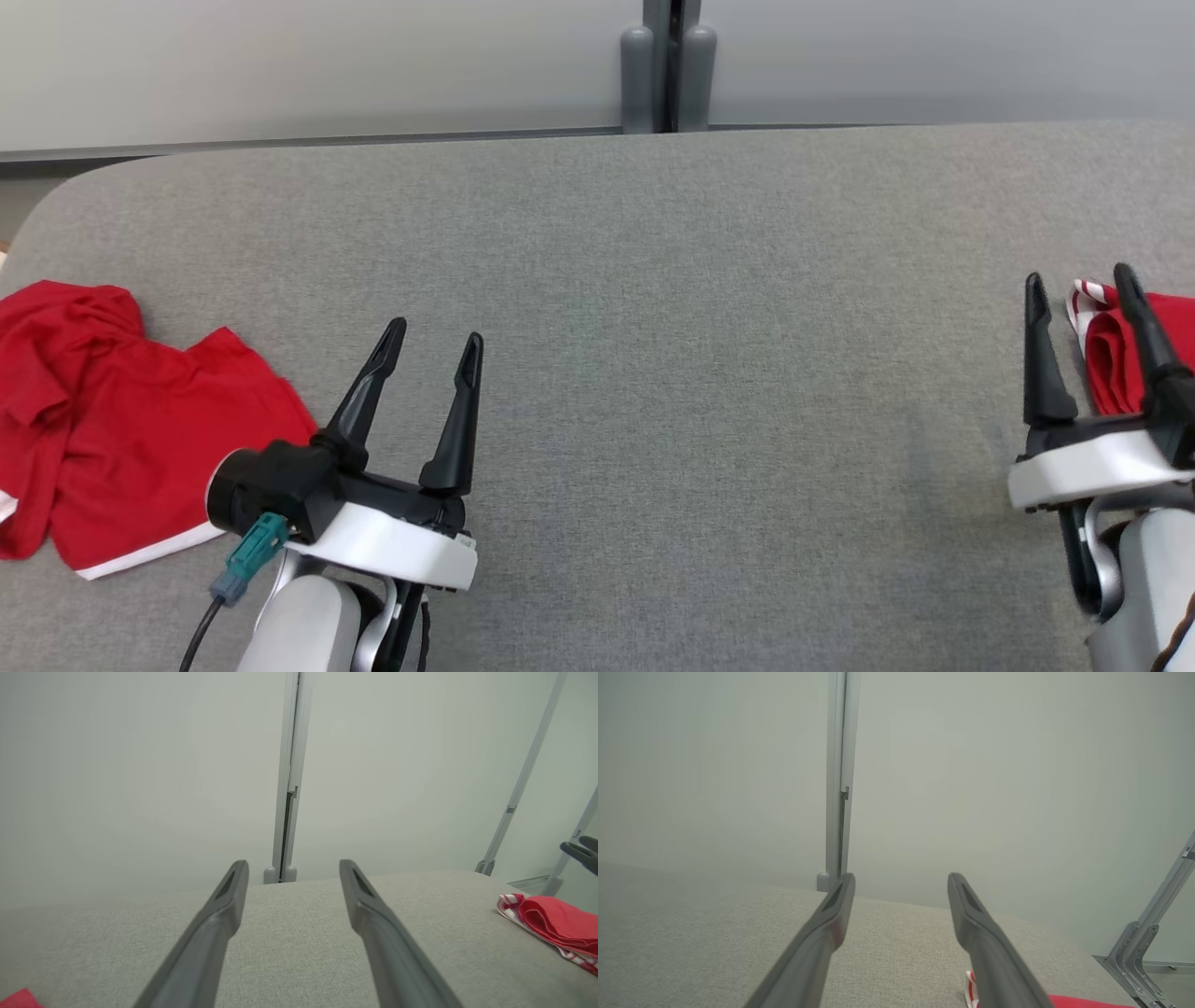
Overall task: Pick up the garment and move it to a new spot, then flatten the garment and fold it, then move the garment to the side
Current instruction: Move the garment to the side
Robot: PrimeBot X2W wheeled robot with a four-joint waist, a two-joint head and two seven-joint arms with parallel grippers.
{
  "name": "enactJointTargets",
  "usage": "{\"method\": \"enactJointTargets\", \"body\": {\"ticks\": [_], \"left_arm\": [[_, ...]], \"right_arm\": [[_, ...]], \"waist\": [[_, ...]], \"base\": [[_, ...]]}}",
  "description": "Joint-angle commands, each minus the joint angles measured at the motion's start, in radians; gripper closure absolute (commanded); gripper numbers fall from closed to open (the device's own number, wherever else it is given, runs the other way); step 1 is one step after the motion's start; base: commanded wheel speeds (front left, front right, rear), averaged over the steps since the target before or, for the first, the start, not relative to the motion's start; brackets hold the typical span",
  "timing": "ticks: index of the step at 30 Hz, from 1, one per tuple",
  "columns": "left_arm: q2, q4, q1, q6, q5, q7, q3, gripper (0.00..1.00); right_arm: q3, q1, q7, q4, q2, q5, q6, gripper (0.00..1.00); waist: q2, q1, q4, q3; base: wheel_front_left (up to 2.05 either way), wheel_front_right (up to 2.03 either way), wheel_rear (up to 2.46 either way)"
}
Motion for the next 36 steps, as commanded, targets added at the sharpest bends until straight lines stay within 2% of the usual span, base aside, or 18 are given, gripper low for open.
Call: {"method": "enactJointTargets", "body": {"ticks": [1,7,11,21,28,36], "left_arm": [[0.003,-0.002,0.011,0.006,-0.009,0.000,0.005,0.00],[0.002,0.012,0.061,0.029,-0.040,0.000,0.006,0.00],[0.003,0.014,0.089,0.039,-0.048,0.000,0.001,0.00],[0.002,0.026,0.112,0.059,-0.038,0.000,0.002,0.00],[0.003,0.031,0.120,0.062,-0.047,0.000,-0.004,0.00],[0.003,0.036,0.118,0.061,-0.048,0.000,-0.007,0.00]], "right_arm": [[-0.006,0.023,-0.006,-0.011,0.011,-0.001,-0.002,0.00],[-0.020,0.146,-0.006,-0.086,0.095,-0.056,-0.002,0.00],[-0.012,0.211,-0.006,-0.115,0.117,-0.046,-0.002,0.00],[0.020,0.242,-0.006,-0.133,0.122,0.010,-0.002,0.00],[0.027,0.248,-0.006,-0.115,0.122,0.109,-0.002,0.00],[0.030,0.244,-0.006,-0.111,0.123,0.117,-0.002,0.00]], "waist": [[0.0000,0.0000,0.031,-0.030],[0.0000,0.0000,0.058,-0.059],[0.0000,0.0000,0.065,-0.070],[0.0000,0.0000,0.066,-0.083],[0.0000,0.0000,0.066,-0.092],[0.0000,0.0000,0.063,-0.095]], "base": [[0.00,0.00,0.00],[0.00,0.00,0.00],[0.00,0.00,0.00],[0.00,0.00,0.00],[0.00,0.00,0.00],[0.00,0.00,0.00]]}}
